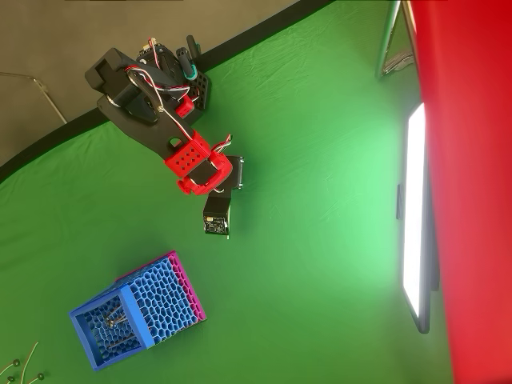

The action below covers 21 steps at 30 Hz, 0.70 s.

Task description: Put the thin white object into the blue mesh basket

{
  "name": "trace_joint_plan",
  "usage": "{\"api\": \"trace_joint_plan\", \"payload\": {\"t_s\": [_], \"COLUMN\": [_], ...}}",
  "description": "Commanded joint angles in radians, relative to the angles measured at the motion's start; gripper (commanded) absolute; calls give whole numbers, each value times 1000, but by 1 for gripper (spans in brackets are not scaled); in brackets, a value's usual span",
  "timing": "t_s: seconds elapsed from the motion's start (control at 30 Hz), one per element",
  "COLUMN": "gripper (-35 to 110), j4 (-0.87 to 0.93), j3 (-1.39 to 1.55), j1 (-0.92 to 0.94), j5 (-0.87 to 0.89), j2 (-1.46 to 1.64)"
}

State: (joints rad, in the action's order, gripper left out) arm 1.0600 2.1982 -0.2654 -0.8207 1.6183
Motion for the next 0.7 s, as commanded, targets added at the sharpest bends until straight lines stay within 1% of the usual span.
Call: {"api": "trace_joint_plan", "payload": {"t_s": [0.0, 0.37, 0.53, 0.67], "gripper": [1, 1, 1, 1], "j4": [-6, -20, -133, -261], "j3": [-61, -350, -453, -514], "j1": [12, 44, 81, 129], "j5": [12, 69, 143, 242], "j2": [43, 133, 163, 173]}}
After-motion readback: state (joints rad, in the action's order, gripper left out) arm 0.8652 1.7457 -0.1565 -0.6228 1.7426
